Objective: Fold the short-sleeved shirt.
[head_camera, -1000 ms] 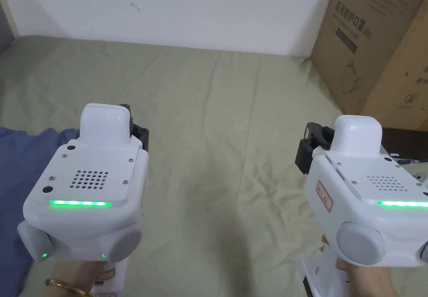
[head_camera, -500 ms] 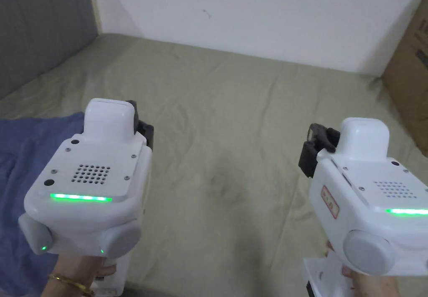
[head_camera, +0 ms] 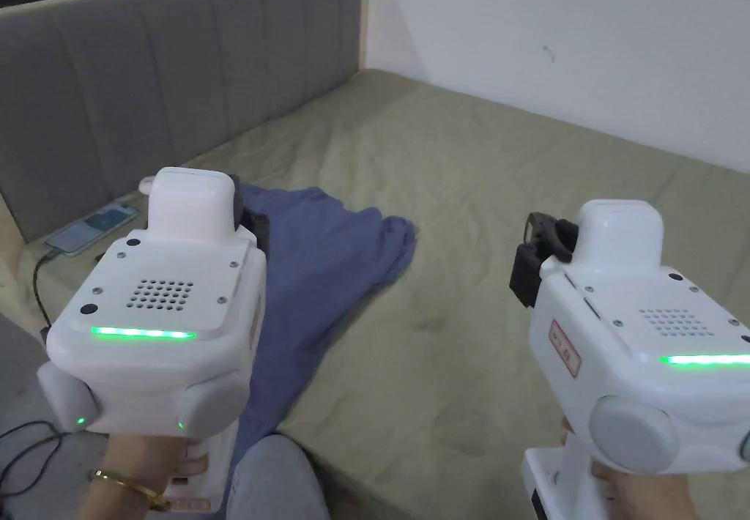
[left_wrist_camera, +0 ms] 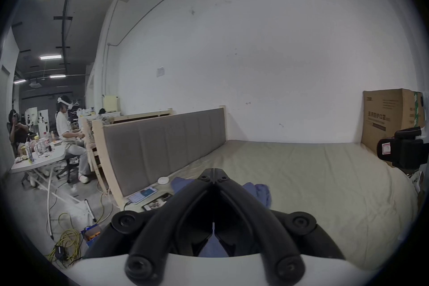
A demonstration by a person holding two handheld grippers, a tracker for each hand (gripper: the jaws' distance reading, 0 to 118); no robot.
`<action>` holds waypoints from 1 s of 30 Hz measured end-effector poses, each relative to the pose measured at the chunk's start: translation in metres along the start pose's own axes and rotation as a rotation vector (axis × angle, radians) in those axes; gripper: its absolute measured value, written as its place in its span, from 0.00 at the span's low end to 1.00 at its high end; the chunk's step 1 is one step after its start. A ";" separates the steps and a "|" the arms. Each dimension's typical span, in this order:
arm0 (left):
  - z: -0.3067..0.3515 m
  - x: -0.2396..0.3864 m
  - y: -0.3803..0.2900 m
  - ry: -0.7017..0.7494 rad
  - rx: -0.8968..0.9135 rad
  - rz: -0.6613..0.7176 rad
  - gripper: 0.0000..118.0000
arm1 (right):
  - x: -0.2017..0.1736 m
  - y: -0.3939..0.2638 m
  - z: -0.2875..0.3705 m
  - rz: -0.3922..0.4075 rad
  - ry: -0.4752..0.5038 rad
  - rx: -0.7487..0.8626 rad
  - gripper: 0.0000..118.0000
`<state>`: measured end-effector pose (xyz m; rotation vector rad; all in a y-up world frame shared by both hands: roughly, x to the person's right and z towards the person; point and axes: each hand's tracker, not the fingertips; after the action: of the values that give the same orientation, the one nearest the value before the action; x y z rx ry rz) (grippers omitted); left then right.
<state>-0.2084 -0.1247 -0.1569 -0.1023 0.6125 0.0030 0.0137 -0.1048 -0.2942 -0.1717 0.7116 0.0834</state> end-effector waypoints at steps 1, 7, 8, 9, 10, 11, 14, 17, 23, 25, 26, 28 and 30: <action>-0.001 0.005 0.001 0.008 0.001 0.000 0.00 | -0.003 0.001 -0.002 0.005 0.011 -0.002 0.00; 0.017 0.001 0.010 0.030 0.005 -0.016 0.00 | -0.010 0.003 -0.006 0.016 0.040 -0.002 0.00; 0.017 0.000 0.010 0.030 0.003 -0.014 0.00 | -0.009 0.003 -0.006 0.016 0.042 -0.003 0.00; 0.017 0.000 0.011 0.029 -0.001 -0.006 0.00 | -0.009 0.002 -0.006 0.017 0.042 -0.005 0.00; 0.015 -0.001 0.011 0.028 -0.006 0.001 0.00 | -0.009 0.002 -0.007 0.017 0.041 -0.007 0.00; 0.012 -0.002 0.012 0.028 -0.018 0.018 0.03 | -0.008 0.002 -0.007 0.017 0.040 -0.007 0.00; -0.005 -0.011 0.012 0.018 -0.069 0.059 0.40 | -0.005 0.002 -0.011 0.019 0.036 -0.011 0.00; -0.043 -0.031 0.007 -0.029 -0.149 0.052 0.94 | -0.002 0.002 -0.016 0.020 0.033 -0.014 0.00; -0.124 -0.022 0.023 -0.189 -0.319 0.091 1.00 | 0.007 0.001 -0.033 0.011 0.017 -0.039 0.00; -0.167 -0.014 0.026 -0.208 -0.399 0.095 1.00 | 0.009 0.000 -0.042 0.004 0.013 -0.054 0.00; -0.197 -0.015 0.014 -0.219 -0.448 0.097 1.00 | 0.011 -0.001 -0.047 0.005 0.012 -0.061 0.00; -0.245 -0.006 0.007 -0.210 -0.573 0.033 1.00 | 0.016 -0.004 -0.059 0.013 0.010 -0.080 0.00; -0.306 0.001 -0.013 -0.199 -0.757 -0.031 1.00 | 0.019 -0.007 -0.073 0.018 0.000 -0.100 0.00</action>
<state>-0.3821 -0.1668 -0.4049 -0.8353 0.3833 0.2143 -0.0175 -0.1250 -0.3598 -0.2606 0.7093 0.1367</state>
